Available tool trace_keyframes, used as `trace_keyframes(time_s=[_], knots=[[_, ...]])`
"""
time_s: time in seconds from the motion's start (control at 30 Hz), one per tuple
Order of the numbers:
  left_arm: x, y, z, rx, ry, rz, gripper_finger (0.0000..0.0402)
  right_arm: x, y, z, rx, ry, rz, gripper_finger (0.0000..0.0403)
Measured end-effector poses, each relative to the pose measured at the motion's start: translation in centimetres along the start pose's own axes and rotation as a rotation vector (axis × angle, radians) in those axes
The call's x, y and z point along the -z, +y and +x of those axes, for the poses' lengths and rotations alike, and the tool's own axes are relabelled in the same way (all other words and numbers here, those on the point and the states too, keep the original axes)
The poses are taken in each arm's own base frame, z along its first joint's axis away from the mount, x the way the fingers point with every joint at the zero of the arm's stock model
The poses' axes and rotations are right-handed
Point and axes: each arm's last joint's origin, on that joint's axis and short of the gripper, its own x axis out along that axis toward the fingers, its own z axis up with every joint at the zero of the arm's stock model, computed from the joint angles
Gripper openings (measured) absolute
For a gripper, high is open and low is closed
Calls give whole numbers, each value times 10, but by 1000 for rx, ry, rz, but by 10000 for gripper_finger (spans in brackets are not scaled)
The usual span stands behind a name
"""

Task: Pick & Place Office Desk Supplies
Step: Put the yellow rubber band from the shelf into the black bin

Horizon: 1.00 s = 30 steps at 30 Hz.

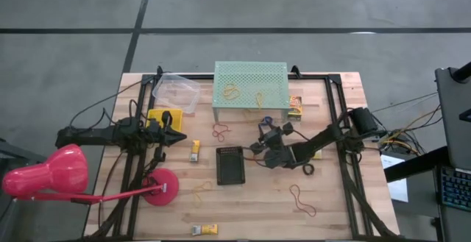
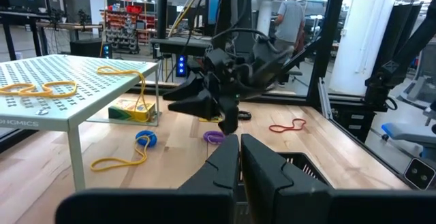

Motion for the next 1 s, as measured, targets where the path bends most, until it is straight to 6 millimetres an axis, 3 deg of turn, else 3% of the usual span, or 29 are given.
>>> trace_keyframes(time_s=[0.23,0.43,0.83,1.0], knots=[[0,0,0,0,0,0,23,12,16,7,115,-35,-59,176],[0,0,0,0,0,0,23,16,17,12,107,-21,-31,176],[0,0,0,0,0,0,23,1,7,-7,61,-37,-83,178],[0,0,0,0,0,0,23,-12,1,-10,-68,-3,-82,178]])
